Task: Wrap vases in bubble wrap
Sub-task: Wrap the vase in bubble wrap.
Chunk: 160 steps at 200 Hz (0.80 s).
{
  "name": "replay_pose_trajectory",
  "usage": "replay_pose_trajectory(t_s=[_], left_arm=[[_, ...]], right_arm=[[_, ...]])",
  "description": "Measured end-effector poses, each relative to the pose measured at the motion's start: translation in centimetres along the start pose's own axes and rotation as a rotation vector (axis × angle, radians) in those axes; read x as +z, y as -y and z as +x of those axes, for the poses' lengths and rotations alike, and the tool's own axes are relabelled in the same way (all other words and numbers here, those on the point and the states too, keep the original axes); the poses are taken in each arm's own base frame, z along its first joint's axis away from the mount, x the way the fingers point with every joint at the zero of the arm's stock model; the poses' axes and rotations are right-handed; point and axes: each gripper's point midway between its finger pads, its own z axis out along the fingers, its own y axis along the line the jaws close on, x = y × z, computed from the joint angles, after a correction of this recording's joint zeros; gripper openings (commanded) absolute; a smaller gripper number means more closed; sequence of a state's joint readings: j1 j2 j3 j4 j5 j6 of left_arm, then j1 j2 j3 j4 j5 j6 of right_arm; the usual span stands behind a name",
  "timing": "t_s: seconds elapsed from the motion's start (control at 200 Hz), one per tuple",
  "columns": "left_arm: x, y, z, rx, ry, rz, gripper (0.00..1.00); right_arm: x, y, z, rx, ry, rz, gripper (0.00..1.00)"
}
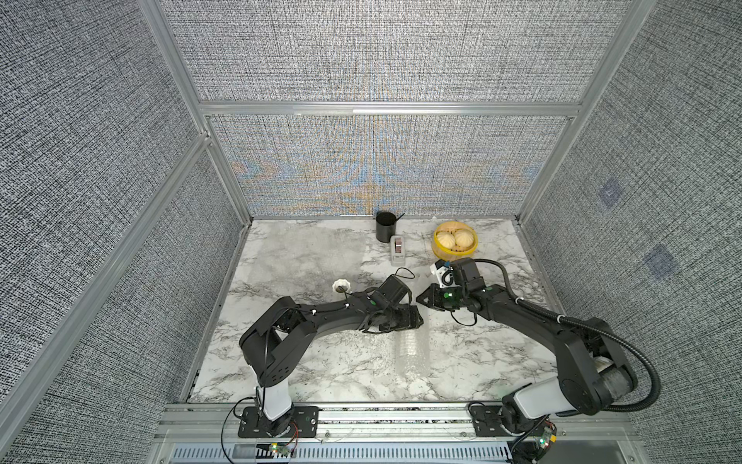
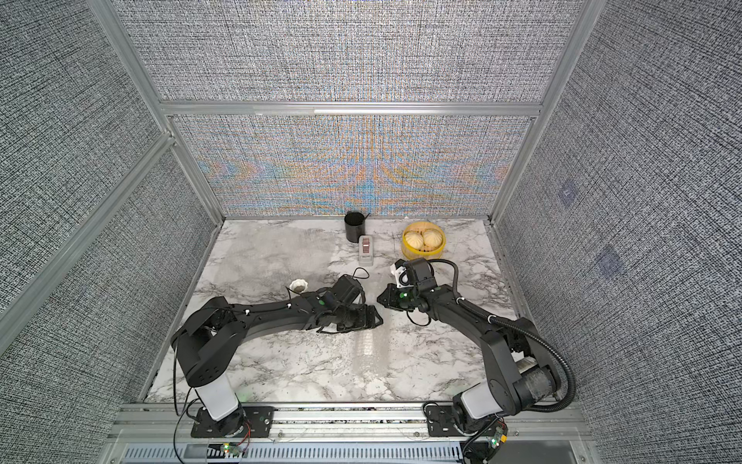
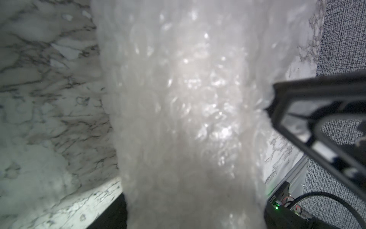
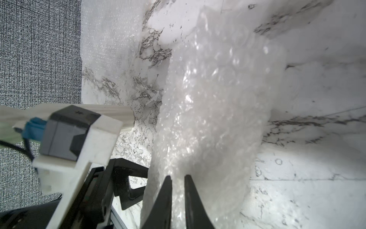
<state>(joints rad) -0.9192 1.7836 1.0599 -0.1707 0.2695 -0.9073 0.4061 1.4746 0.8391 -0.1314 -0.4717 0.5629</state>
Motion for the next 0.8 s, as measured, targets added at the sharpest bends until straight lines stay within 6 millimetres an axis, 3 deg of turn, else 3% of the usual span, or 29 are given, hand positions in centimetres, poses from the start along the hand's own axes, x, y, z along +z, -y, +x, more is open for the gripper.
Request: replay_pose_trajectory(t_s=[0.215,0.38,0.42,0.54,0.57,0.7,0.8], left_arm=[[-0.1,-0.1,0.2,0.070,-0.012,0.011,0.66],[-0.5,-0.4,0.7,0.139,-0.024,0.007,0.65],[-0.6,-0.5,0.9,0.154,-0.027,0.007,0.65],[-0.8,-0.8,1.1,0.201,-0.030,0.005,0.63],[-0.8,-0.8,1.2,0.214,-0.030,0.005,0.63],[-1.0,-1.0,1.4,0.259,-0.028,0.007,0.63],[-1.0,-1.2,1.5,0.283,-0.024,0.010,0.62]], right_arm=[[-0.6,-1.1,-1.8,-0.045,0.037,-0.017,0.46],[-1.1,-1.0,-3.8,-0.037,0.073,-0.074,0.51],[-1.2,-1.1,-4.6,-0.032,0.088,-0.094,0.56],[-1.3,-1.4,-7.5,-0.028,0.127,-0.122,0.94],[-1.2,-1.6,-8.2,-0.035,0.134,-0.125,0.99],[-0.5,-2.7,-11.3,-0.082,0.160,-0.150,0.99],[0.9,-2.4,-13.5,-0.084,0.153,-0.148,0.99]])
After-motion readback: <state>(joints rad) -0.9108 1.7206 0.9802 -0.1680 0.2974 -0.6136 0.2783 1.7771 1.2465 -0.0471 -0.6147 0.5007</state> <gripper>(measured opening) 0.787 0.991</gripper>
